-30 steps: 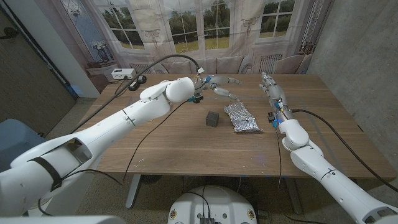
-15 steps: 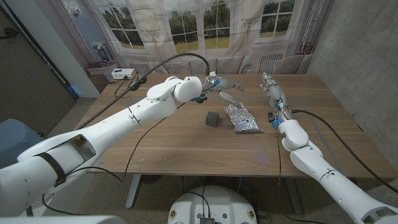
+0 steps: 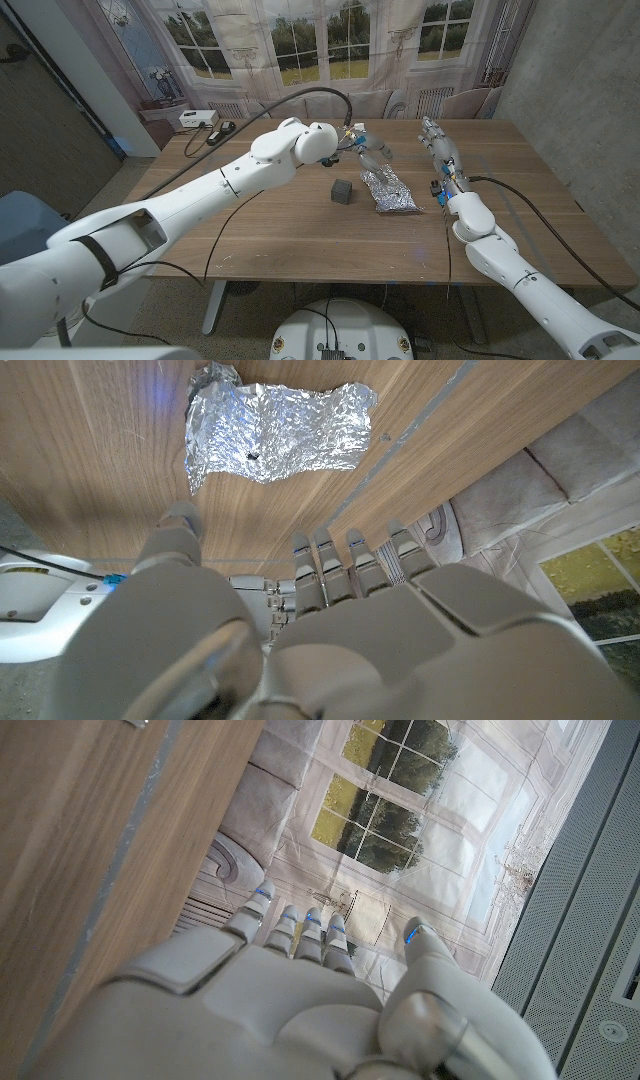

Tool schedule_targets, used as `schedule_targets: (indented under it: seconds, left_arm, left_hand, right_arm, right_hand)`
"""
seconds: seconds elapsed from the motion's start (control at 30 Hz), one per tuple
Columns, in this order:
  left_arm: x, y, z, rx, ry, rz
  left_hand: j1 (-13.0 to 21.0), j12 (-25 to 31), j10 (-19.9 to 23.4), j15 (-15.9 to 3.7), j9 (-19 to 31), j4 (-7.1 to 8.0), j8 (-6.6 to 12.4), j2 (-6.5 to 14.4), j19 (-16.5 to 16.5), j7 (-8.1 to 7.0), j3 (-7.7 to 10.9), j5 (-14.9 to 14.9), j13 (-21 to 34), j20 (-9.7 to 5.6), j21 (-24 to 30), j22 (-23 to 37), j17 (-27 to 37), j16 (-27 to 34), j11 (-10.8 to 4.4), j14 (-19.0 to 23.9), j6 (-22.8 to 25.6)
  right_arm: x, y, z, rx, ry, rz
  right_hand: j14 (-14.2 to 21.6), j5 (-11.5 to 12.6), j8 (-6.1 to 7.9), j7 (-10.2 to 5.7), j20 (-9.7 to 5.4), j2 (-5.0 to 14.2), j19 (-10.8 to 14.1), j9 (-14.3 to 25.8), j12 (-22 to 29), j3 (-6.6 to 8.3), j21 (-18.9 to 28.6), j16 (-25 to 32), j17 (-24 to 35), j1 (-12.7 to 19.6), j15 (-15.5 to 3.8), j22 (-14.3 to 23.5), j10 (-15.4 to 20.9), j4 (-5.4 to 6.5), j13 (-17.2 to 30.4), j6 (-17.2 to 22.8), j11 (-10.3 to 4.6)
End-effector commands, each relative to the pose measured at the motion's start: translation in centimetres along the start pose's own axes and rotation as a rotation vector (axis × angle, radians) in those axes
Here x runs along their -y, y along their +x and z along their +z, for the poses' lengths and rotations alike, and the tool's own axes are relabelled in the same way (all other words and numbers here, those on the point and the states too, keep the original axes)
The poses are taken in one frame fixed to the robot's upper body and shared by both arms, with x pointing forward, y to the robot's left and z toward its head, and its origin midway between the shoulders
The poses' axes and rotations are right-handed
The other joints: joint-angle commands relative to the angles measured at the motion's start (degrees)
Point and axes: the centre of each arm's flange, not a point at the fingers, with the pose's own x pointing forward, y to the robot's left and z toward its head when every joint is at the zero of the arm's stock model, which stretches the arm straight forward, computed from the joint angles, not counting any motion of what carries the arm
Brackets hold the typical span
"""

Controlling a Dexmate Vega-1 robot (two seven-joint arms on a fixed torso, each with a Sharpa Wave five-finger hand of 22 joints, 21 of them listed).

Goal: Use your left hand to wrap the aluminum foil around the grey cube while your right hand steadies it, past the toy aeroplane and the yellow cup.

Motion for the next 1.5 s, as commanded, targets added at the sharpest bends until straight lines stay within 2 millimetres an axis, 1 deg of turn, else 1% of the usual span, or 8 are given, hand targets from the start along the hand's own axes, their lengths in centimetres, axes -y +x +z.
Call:
schedule_targets:
  seconds: [0.03,0.17,0.2,0.3,0.43,0.5,0.63,1.5]
  left_arm:
    - [0.2,1.1,1.5,0.006,0.101,-0.050]
    - [0.6,1.7,1.9,0.010,0.119,-0.066]
    - [0.8,1.8,2.0,0.012,0.127,-0.065]
    - [1.1,2.2,2.3,0.015,0.142,-0.072]
    - [1.5,2.6,2.7,0.026,0.161,-0.077]
    - [1.7,2.8,3.0,0.028,0.176,-0.077]
    - [2.2,3.1,3.6,0.030,0.208,-0.063]
    - [5.1,4.1,4.2,0.081,0.227,0.057]
  left_hand:
    - [1.42,0.63,1.61,-0.54,0.33,-0.12,0.88,0.25,0.66,-0.40,-0.04,0.48,0.57,0.03,0.31,0.32,0.23,0.31,-0.55,1.20,2.45]
    - [1.88,0.77,1.97,-0.68,0.39,-0.10,1.12,0.34,0.73,-0.38,-0.21,0.50,0.80,-0.12,0.28,0.32,0.20,0.28,-0.53,1.35,3.38]
    - [2.07,1.07,2.78,-0.70,0.42,-0.02,1.06,0.42,0.73,-0.33,-0.34,0.50,0.97,-0.05,0.25,0.32,0.20,0.28,-1.21,1.47,3.46]
    - [2.52,1.70,4.51,-1.80,0.42,0.13,1.36,0.51,0.93,-1.06,-0.71,0.47,1.31,-0.15,0.25,0.33,0.22,0.60,-1.57,2.54,4.92]
    - [3.17,2.55,6.91,-2.78,0.36,0.27,1.62,0.83,1.41,-0.55,-0.97,0.46,1.69,-0.56,0.35,0.34,0.27,1.09,-1.81,4.11,6.47]
    - [3.26,3.04,7.95,-2.90,0.35,0.41,1.61,1.00,1.44,-0.35,-1.10,0.44,1.90,-0.71,0.33,0.35,0.36,1.28,-2.37,4.73,6.88]
    - [3.47,3.84,9.06,-2.92,0.35,0.53,1.52,1.12,1.52,0.06,-1.33,0.36,2.34,-0.88,0.31,0.36,0.45,1.22,-2.28,5.16,7.42]
    - [3.83,5.51,9.17,-2.94,0.44,1.12,1.65,1.88,2.29,0.41,-2.41,-0.25,4.07,-1.28,0.47,0.47,1.08,1.13,-2.25,6.89,10.49]
  right_arm:
    - [0.0,0.3,-0.3,-0.010,0.002,-0.003]
    - [0.1,0.4,-0.5,-0.012,0.004,-0.001]
    - [0.1,0.5,-0.6,-0.013,0.005,0.000]
    - [0.1,0.5,-0.8,-0.016,0.009,0.001]
    - [0.2,0.5,-1.0,-0.017,0.011,-0.002]
    - [0.3,0.6,-1.0,-0.016,0.013,-0.004]
    - [0.4,0.6,-1.1,-0.018,0.014,-0.004]
    - [0.8,1.4,-2.3,-0.040,0.022,-0.007]
  right_hand:
    - [0.15,0.12,-0.01,0.16,-0.07,0.23,0.35,0.18,0.06,-0.17,0.38,0.41,0.25,-0.23,0.22,0.20,0.53,-0.03,-0.06,0.53,0.12]
    - [0.16,0.11,-0.02,0.16,-0.07,0.21,0.37,0.19,0.04,-0.20,0.39,0.41,0.26,-0.31,0.22,0.20,0.52,0.00,-0.06,0.54,0.17]
    - [0.17,0.12,-0.02,0.16,-0.08,0.23,0.39,0.19,0.06,-0.20,0.40,0.41,0.26,-0.32,0.21,0.20,0.57,0.00,-0.06,0.54,0.16]
    - [0.19,0.12,-0.02,0.14,-0.04,0.25,0.38,0.19,0.04,-0.20,0.40,0.41,0.26,-0.36,0.20,0.20,0.56,0.02,-0.06,0.57,0.15]
    - [0.20,0.11,-0.03,0.14,-0.08,0.28,0.39,0.19,0.02,-0.23,0.40,0.42,0.29,-0.48,0.24,0.20,0.56,0.08,-0.06,0.56,0.15]
    - [0.23,0.12,-0.02,0.15,-0.09,0.41,0.38,0.19,0.02,-0.20,0.40,0.43,0.31,-0.53,0.25,0.20,0.58,0.14,-0.06,0.59,0.20]
    - [0.23,0.10,-0.02,0.15,-0.06,0.44,0.39,0.19,0.05,-0.22,0.40,0.42,0.31,-0.61,0.25,0.20,0.67,0.18,-0.06,0.63,0.24]
    - [0.39,0.04,-0.03,0.13,0.00,0.65,0.47,0.19,-0.01,-0.19,0.43,0.40,0.29,-0.84,0.41,0.21,0.73,0.26,-0.06,0.78,0.24]
